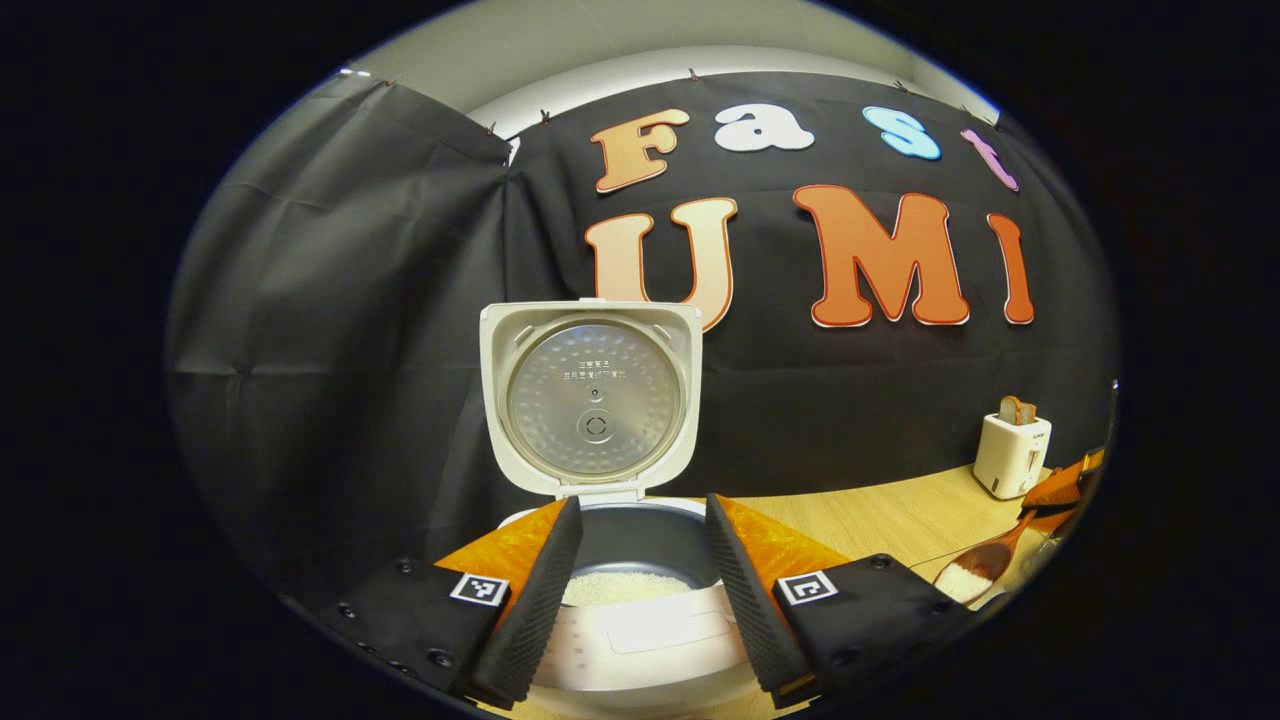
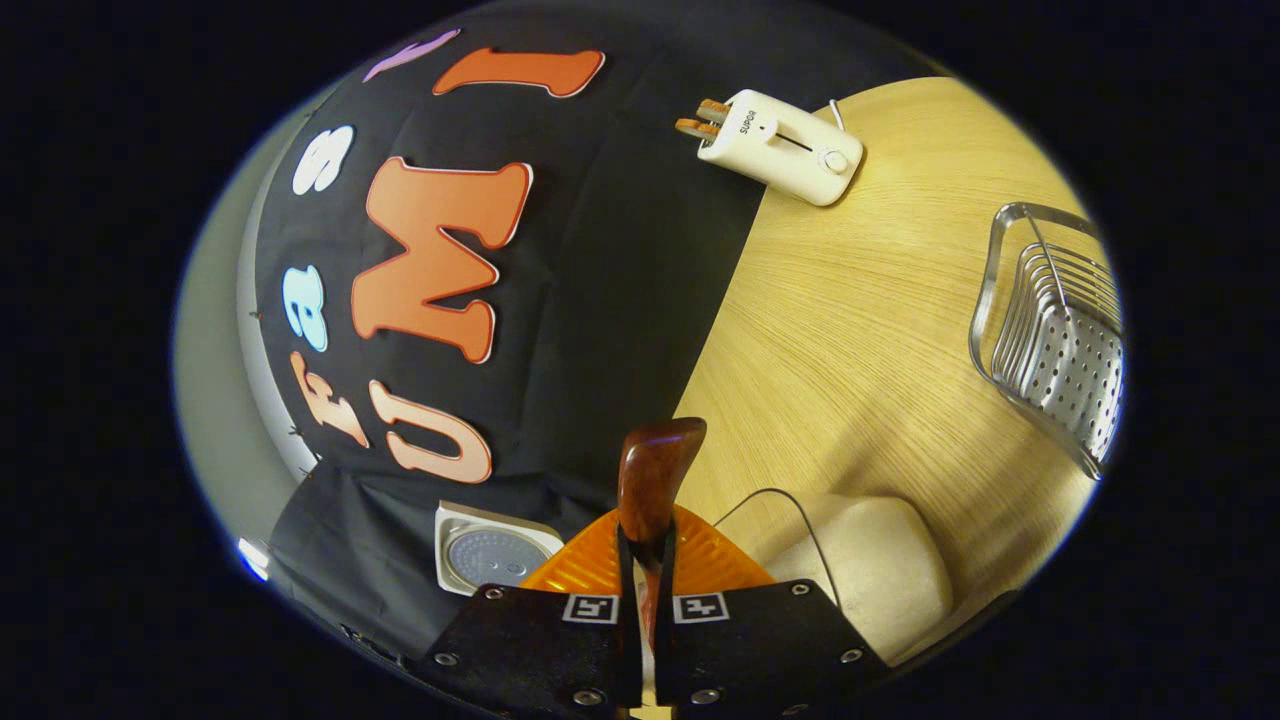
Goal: Close the left gripper, press the button to open the rice cooker; take a wooden spoon from the chopstick holder with the right hand, scoop a spoonful of rice and pour it into the rice cooker, then put the wooden spoon back into the chopstick holder.
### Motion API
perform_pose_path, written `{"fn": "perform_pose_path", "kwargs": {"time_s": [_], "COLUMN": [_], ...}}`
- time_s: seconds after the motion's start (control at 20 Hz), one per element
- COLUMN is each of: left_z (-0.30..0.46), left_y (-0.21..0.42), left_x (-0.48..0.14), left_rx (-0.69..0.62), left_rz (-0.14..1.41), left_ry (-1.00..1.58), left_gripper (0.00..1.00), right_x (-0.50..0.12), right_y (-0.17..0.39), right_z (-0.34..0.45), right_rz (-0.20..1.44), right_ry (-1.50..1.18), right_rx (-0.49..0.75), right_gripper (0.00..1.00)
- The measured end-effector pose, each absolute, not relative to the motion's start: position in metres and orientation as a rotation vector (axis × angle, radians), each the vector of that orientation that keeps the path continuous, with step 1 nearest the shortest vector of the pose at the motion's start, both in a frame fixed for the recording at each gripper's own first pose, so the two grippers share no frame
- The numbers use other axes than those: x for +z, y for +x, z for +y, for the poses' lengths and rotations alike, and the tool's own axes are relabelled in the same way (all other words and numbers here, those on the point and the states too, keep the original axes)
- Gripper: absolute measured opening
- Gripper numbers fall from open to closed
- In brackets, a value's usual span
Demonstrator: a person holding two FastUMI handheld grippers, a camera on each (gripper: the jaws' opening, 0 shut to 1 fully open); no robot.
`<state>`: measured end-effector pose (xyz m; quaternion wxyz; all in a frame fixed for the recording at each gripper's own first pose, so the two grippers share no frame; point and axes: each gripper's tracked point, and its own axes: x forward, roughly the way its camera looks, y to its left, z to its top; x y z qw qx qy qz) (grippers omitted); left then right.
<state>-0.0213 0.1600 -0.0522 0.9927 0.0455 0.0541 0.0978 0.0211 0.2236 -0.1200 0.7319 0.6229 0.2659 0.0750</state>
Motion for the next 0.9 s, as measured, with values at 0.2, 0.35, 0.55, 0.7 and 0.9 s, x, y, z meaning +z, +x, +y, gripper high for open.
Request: {"fn": "perform_pose_path", "kwargs": {"time_s": [0.2, 0.35, 0.55, 0.7, 0.9], "left_z": [0.157, 0.16, 0.169, 0.181, 0.203], "left_y": [-0.02, -0.022, -0.024, -0.029, -0.041], "left_x": [-0.046, -0.041, -0.033, -0.03, -0.031], "left_rx": [0.196, 0.208, 0.23, 0.249, 0.295], "left_rz": [0.095, 0.08, 0.064, 0.068, 0.078], "left_ry": [0.102, 0.104, 0.078, 0.026, -0.02], "left_gripper": [0.82, 0.82, 0.82, 0.82, 0.8], "right_x": [-0.106, -0.085, -0.064, -0.045, -0.034], "right_y": [0.035, 0.041, 0.046, 0.049, 0.056], "right_z": [0.216, 0.22, 0.235, 0.25, 0.277], "right_rz": [0.578, 0.568, 0.578, 0.595, 0.647], "right_ry": [1.441, 1.531, 1.62, 1.69, 1.793], "right_rx": [0.15, 0.186, 0.257, 0.316, 0.36], "right_gripper": [0.06, 0.06, 0.05, 0.05, 0.05]}}
